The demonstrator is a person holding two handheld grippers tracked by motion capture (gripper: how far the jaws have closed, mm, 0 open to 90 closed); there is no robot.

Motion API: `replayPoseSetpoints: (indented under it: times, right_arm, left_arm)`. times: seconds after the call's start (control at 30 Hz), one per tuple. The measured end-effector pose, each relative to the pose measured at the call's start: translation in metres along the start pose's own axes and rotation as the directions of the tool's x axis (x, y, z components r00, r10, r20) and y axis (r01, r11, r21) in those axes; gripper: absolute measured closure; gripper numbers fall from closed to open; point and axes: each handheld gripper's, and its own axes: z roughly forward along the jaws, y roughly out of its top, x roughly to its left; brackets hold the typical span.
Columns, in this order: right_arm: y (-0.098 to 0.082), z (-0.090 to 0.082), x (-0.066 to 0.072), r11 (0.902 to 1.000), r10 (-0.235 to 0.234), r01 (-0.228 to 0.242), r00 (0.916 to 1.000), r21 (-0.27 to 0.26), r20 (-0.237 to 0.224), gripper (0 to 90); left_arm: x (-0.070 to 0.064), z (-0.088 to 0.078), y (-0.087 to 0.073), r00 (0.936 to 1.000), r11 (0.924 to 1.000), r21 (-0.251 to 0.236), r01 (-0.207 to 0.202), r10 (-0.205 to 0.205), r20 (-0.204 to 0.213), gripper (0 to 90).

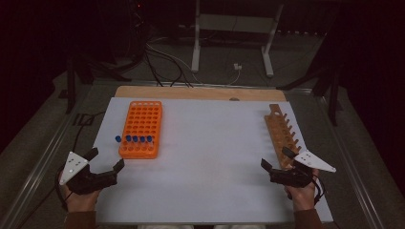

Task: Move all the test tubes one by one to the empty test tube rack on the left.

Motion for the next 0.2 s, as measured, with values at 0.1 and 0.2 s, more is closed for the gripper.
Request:
replayPoseSetpoints:
  times: [0.1, 0.2]
  right_arm:
    - [-0.0006, -0.0002, -0.0010, 1.0000, 0.005, -0.005, 1.0000, 0.000, 0.003, 1.0]
    - [-0.0009, -0.0012, -0.0026, 1.0000, 0.008, -0.008, 0.9999, -0.003, 0.008, 1.0]
  left_arm:
    - [0.0002, -0.0001, -0.0004, 1.0000, 1.0000, -0.001, 0.005, -0.005, -0.002, 0.6]
    - [-0.0001, -0.0001, -0.0001, 1.0000, 1.0000, -0.003, 0.004, -0.004, -0.003, 0.6]
